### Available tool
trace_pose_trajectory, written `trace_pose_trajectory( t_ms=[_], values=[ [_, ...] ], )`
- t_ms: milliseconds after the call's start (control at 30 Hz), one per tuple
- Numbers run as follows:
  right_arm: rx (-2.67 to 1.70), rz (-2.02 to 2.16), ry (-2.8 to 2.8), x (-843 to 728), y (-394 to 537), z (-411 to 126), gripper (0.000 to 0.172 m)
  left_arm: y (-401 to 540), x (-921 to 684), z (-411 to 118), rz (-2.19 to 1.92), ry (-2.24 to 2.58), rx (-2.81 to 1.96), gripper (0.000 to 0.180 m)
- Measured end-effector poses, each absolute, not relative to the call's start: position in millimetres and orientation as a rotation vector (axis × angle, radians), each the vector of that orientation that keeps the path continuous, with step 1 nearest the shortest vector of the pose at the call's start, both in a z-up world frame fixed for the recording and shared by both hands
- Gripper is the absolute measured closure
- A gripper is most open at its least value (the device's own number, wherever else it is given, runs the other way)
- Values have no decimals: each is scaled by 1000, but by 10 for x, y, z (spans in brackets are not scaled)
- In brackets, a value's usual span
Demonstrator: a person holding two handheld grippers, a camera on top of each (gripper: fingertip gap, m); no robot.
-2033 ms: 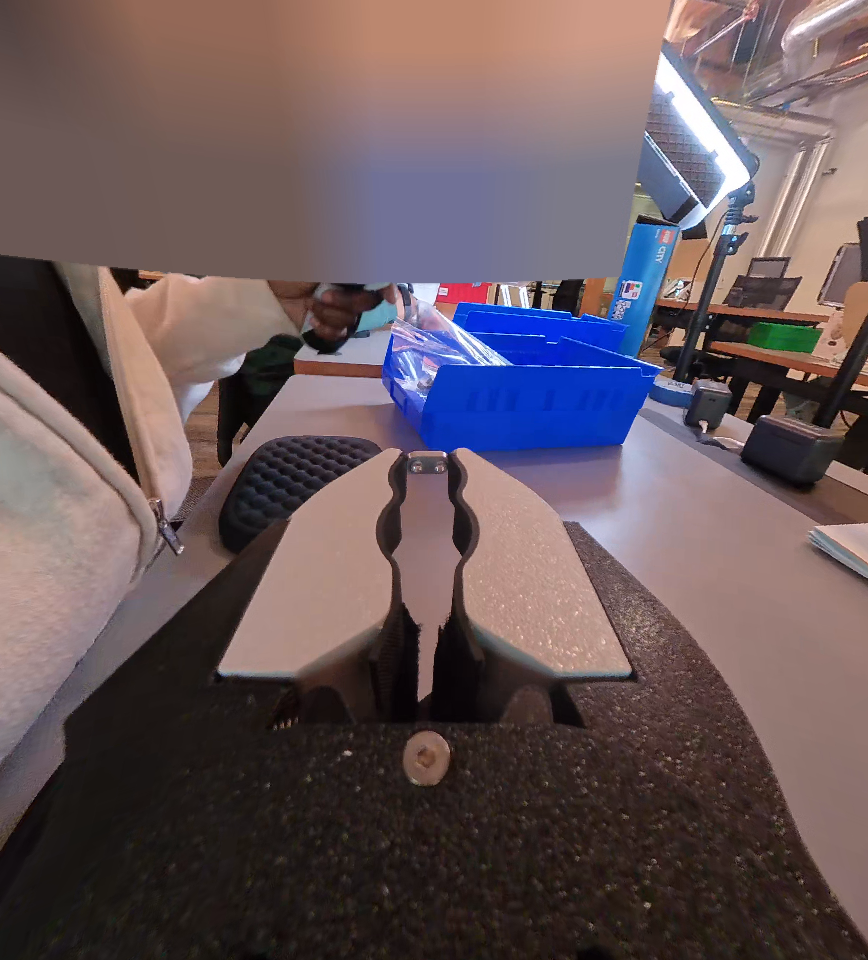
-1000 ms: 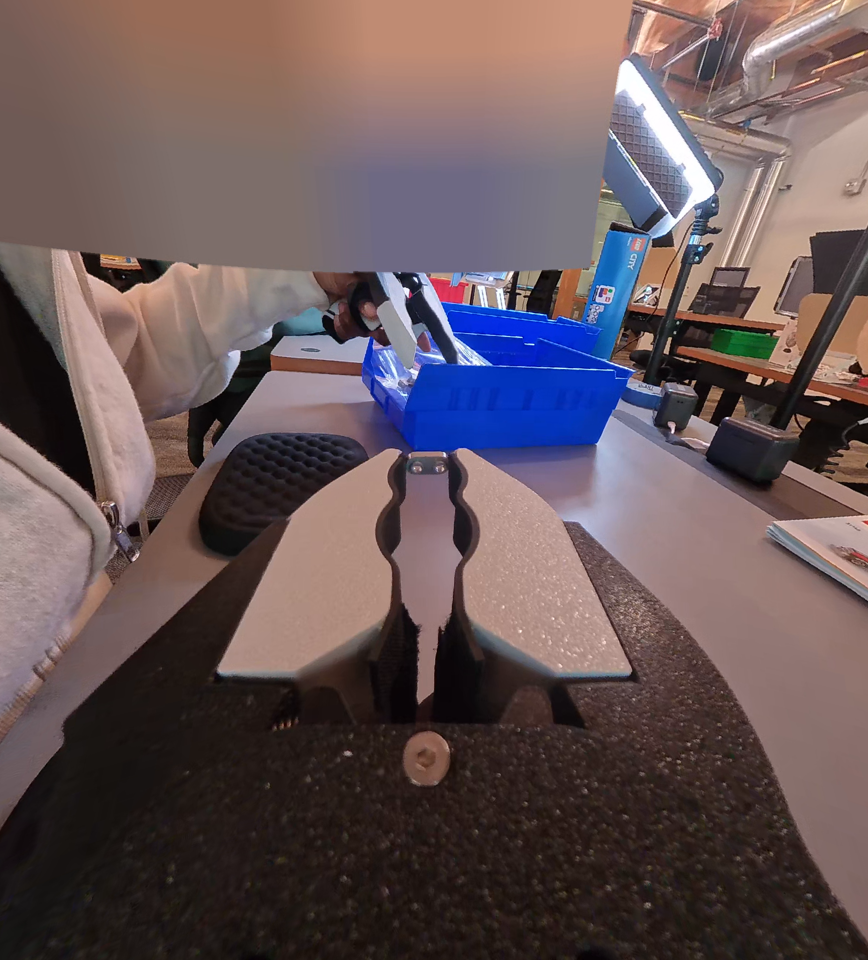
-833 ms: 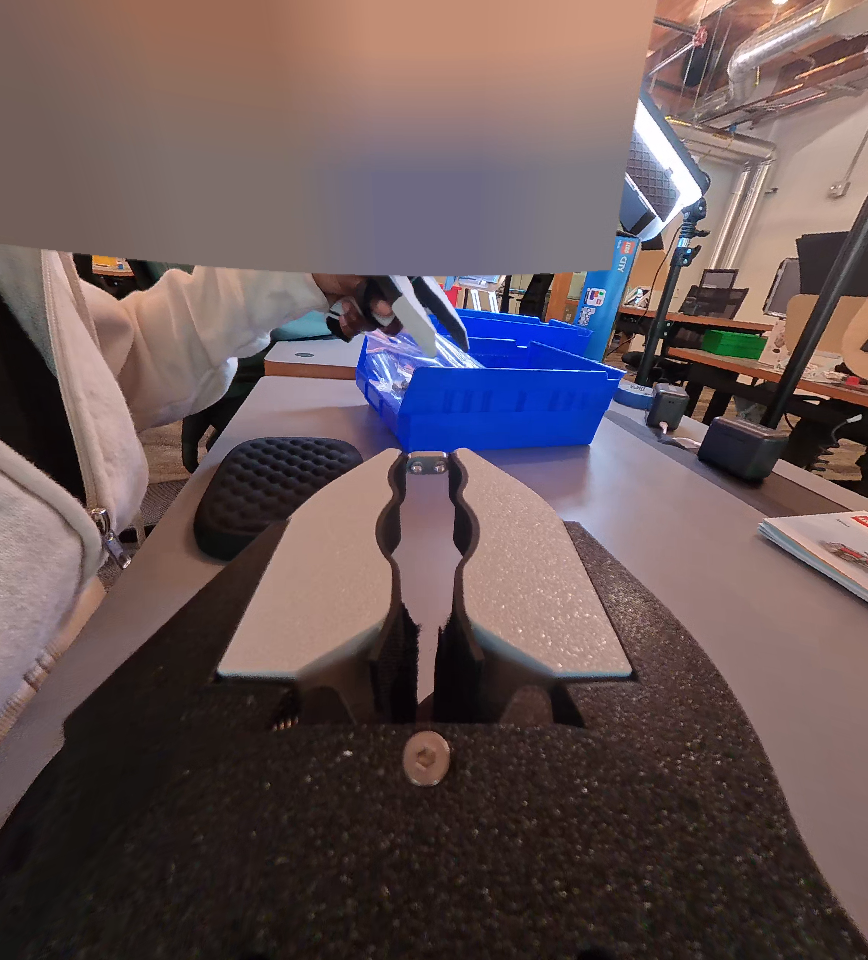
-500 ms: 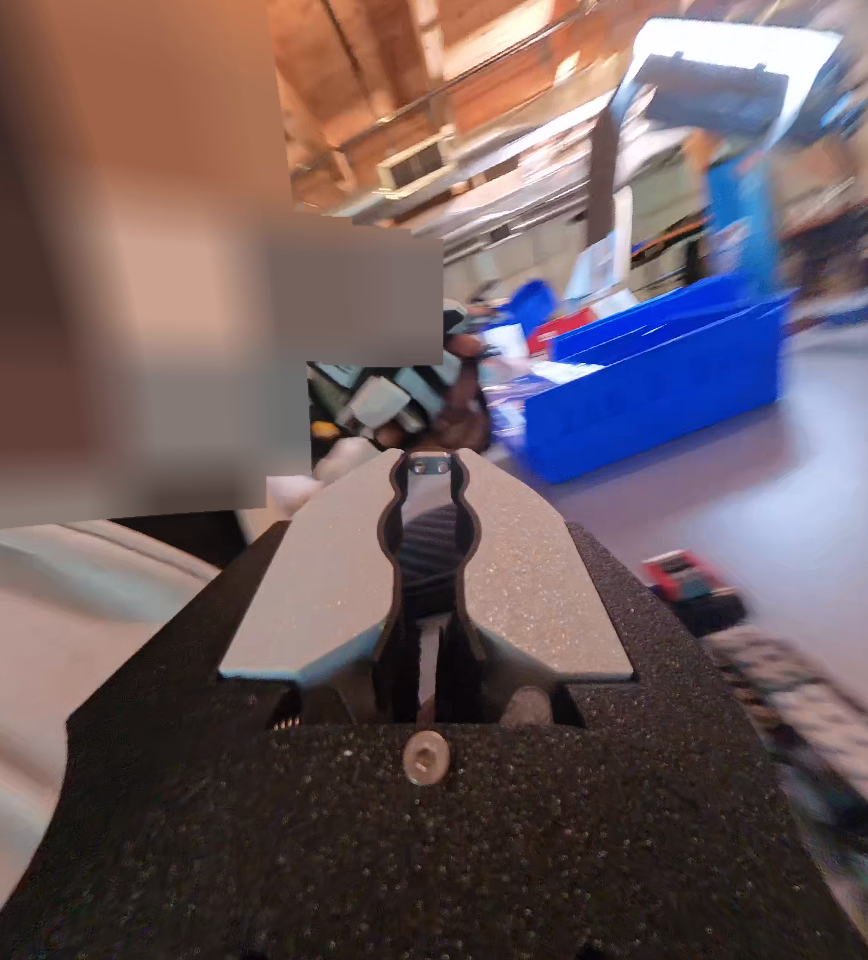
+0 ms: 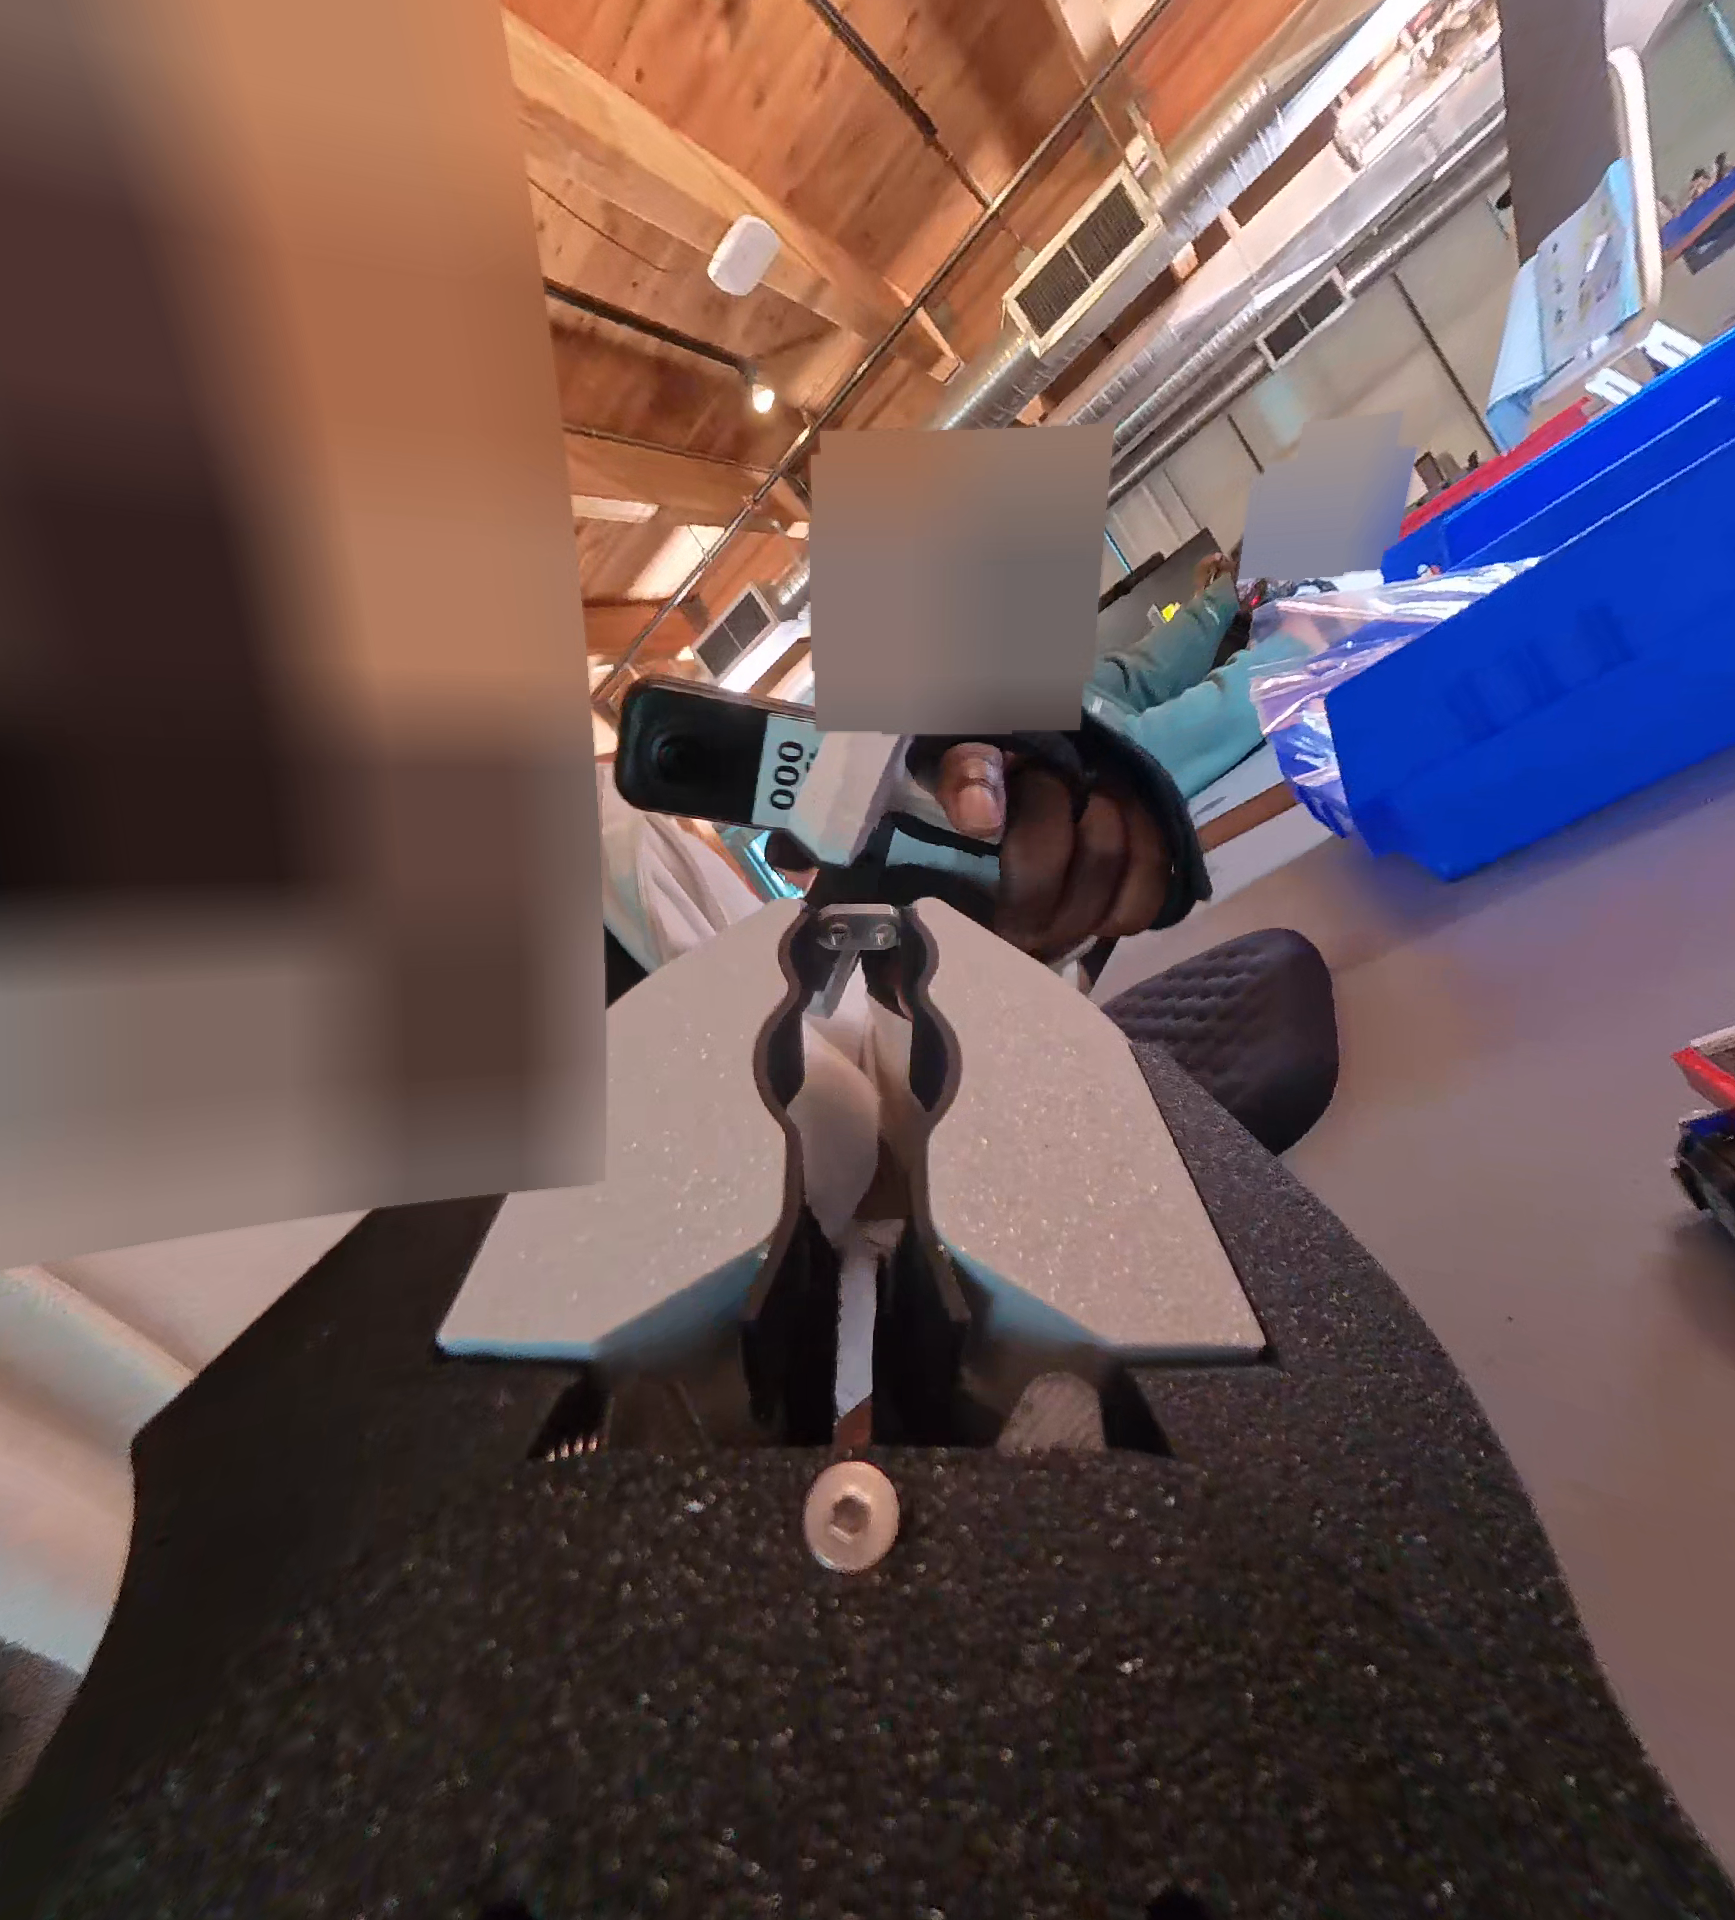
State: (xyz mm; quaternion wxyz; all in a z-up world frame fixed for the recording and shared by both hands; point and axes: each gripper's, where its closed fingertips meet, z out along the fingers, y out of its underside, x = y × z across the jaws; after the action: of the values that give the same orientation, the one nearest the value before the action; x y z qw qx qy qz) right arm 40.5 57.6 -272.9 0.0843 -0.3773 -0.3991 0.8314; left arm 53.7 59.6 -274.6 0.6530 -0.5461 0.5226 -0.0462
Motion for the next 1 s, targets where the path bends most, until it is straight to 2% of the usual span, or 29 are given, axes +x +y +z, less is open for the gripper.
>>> trace_pose_trajectory(
  t_ms=[33,133,267,300,467,567,667,867,900,933,1000],
  values=[
    [-1130,2474,-1221,403,542,-2743,157,601,548,-2768,-66,1204,-1243,162],
    [-1139,2463,-1266,397,486,-2768,156,609,577,-2818,-5,1228,-1271,172],
    [-1121,2429,-1241,383,502,-2750,152,607,517,-2781,-1,1138,-1334,173],
    [-1116,2417,-1204,382,541,-2729,147,605,467,-2729,0,1078,-1343,172],
    [-1170,2332,-983,355,833,-2687,142,520,-165,-2388,10,657,-1425,172],
    [-1249,2315,-914,323,930,-2721,144,402,-1012,-2272,68,269,-1571,172],
    [-1316,2300,-888,306,956,-2759,146,161,-1744,-2301,52,-16,-1678,172],
    [-1338,2293,-883,310,963,-2780,147,151,-2671,-2583,180,-172,-1933,172],
    [-1337,2302,-875,316,971,-2777,148,187,-2745,-2665,174,-179,-1985,168],
    [-1336,2312,-864,323,984,-2773,148,220,-2771,-2755,140,-180,-2043,154],
    [-1335,2330,-834,339,1019,-2763,148,298,-2728,-2847,-7,-192,-2089,144]
  ],
)
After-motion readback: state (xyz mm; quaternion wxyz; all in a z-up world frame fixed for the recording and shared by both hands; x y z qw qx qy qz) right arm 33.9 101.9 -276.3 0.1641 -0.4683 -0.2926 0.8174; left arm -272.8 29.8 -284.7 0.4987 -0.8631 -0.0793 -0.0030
